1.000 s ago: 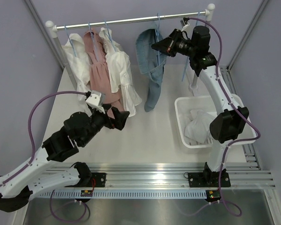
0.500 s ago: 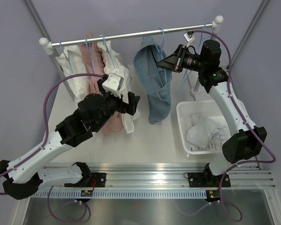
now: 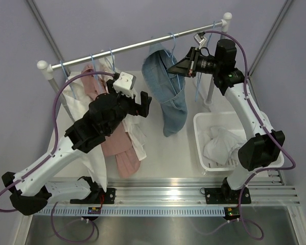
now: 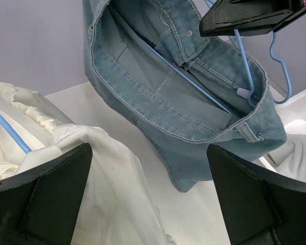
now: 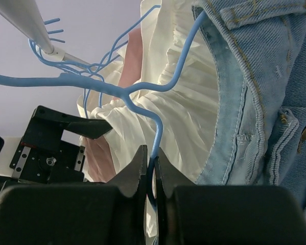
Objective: Remove the skirt from the hanger
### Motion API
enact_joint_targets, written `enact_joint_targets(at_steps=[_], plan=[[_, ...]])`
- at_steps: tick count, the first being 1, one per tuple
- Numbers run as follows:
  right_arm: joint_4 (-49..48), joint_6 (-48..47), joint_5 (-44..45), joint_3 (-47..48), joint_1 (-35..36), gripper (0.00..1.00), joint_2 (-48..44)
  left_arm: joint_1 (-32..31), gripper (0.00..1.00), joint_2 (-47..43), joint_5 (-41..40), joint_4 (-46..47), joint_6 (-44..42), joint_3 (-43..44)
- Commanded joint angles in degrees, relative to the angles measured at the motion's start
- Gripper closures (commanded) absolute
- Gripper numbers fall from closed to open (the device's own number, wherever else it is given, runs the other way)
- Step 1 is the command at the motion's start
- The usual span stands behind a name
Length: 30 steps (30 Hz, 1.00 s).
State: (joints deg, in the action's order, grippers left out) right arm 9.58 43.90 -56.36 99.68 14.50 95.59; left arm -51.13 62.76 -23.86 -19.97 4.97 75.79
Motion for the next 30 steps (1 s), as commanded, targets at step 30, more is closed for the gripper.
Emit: enact_joint_targets(at_steps=[30], plan=[[-16.3,-2.9,-0.9,34.3,0.1,1.0,20.6,2.3,0.01,-6.4,-0.5,-1.6,2.8,1.6]])
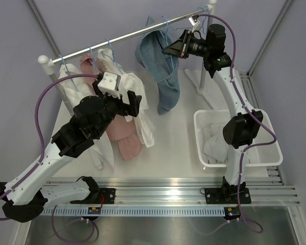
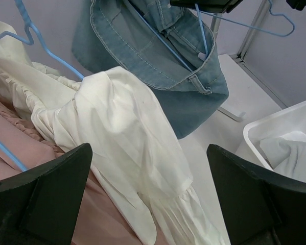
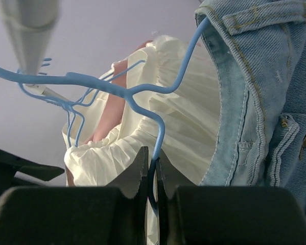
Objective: Remove the skirt from the hanger
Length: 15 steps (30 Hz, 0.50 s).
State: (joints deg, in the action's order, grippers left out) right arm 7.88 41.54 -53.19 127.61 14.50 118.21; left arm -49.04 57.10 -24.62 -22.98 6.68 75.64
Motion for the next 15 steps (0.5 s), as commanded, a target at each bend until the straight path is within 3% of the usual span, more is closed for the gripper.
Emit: enact_joint_targets(at_steps=[1,9,15], plan=[[-16.0,-0.1,-4.4,6.9,0.1,1.0,-2.3,0.3,0.01,-0.7,0.9,1.5,1.1,1.7],[-20.4,3.2,-6.2,7.4,-0.1,1.0,-4.8,0.3,0.01,-0.6,2.6,2.6,0.9,1.6],[-21.1,4.5,-9.0,-1.6,-0.4,1.0,-9.1,0.2,0.01,-0.6,2.6,3.4,0.3,1.7]])
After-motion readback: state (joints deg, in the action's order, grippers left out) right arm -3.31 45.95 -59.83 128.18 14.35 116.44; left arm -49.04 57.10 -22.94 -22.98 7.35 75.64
